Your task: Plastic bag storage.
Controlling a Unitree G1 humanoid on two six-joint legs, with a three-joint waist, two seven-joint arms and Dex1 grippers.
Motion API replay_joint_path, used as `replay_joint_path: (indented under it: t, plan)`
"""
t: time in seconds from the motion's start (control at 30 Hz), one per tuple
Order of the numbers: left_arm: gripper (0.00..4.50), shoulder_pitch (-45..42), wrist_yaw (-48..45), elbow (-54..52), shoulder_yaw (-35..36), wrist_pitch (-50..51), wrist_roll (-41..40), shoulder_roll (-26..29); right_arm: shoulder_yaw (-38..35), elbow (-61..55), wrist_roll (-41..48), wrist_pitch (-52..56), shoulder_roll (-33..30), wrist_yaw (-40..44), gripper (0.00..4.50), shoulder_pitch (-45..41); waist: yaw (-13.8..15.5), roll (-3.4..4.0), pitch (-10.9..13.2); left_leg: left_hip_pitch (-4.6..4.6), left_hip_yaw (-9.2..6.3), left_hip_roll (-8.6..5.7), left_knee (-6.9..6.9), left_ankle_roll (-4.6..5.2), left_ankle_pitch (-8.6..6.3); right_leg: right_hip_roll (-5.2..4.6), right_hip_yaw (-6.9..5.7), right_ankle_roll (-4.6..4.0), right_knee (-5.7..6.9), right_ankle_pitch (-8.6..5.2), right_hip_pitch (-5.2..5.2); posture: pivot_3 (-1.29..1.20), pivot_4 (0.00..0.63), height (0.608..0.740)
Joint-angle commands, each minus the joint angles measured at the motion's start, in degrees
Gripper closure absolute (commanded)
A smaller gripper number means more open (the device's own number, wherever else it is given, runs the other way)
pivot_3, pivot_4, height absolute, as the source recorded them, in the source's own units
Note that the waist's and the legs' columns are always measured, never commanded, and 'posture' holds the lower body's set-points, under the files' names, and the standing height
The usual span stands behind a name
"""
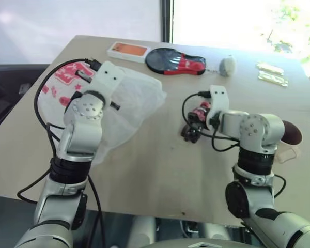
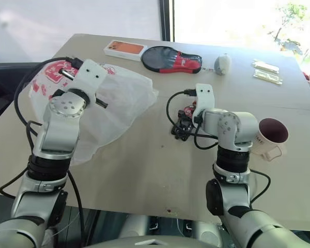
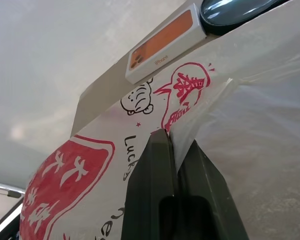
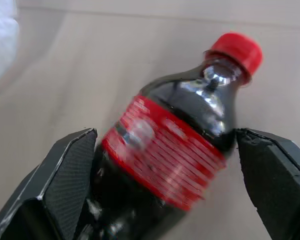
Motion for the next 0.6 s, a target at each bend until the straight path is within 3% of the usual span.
replay_joint_path:
  t: [0.03,0.17,0.23,0.33,0.43,0.57,0.6]
  plan:
    - [4.45,0.23,1.2,-3.29,0.14,0.41,0.98,-0.85,-0.2,7.37,-1.81,1.38,2.81,-1.22,0.0,-0.75,-0.62,-0.05,-0.11,0.02,0.0,0.0,0.01,0.0,0.0,0.0,0.0,0.0,0.01,0.0,0.02,0.0,0.15,0.74]
    - [4.5,-0.66,1.21,-3.86,1.1,1.26,0.35,-1.73,2.55,9.48,-2.48,1.38,1.24,0.94,1.06,1.39,-1.1,0.03,-0.41,0.09,0.0,0.01,0.0,0.0,0.0,0.01,0.02,0.0,0.05,0.0,0.05,0.0,0.15,0.74]
    - [4.5,-1.48,0.91,-4.15,2.22,2.2,-0.75,-2.68,10.85,5.33,-1.42,0.76,-5.23,4.61,1.55,4.0,-0.93,0.09,-0.65,0.1,-0.01,0.01,-0.03,0.0,0.0,0.01,0.02,-0.01,0.04,0.0,0.05,0.0,0.15,0.74]
    - [4.5,-3.34,0.17,-4.49,5.04,6.57,-3.95,-5.56,23.96,-3.71,0.63,-4.02,-19.34,12.93,1.68,7.37,0.13,0.17,-0.76,0.02,-0.27,-0.19,-0.08,0.06,-0.04,-0.01,0.13,0.01,-0.09,-0.02,0.13,0.0,0.15,0.74]
    - [4.5,-4.8,-0.17,-4.41,6.45,9.32,-5.87,-6.53,24.42,-8.37,5.03,-3.26,-25.97,20.09,2.07,8.84,0.91,0.16,-0.77,-0.04,-0.48,-0.5,0.02,0.23,-0.14,-0.13,0.27,0.24,-0.11,-0.15,0.25,0.0,0.15,0.74]
    - [4.5,-5.4,-0.25,-3.5,5.9,8.91,-6.6,-5.39,27.87,-12.32,6.23,-3.96,-31.32,24.58,3.57,9.31,0.65,0.1,-0.81,0.04,-0.75,-0.58,0.29,0.42,-0.26,-0.22,0.12,0.4,-0.14,-0.23,0.62,0.0,0.15,0.74]
    - [4.5,-5.5,-0.28,-3.37,5.53,8.67,-6.73,-5.28,28.15,-12.22,6.2,-3.93,-31.35,24.95,3.33,9.58,0.58,0.09,-0.82,0.06,-0.75,-0.58,0.31,0.43,-0.26,-0.22,0.12,0.41,-0.12,-0.23,0.63,0.0,0.15,0.74]
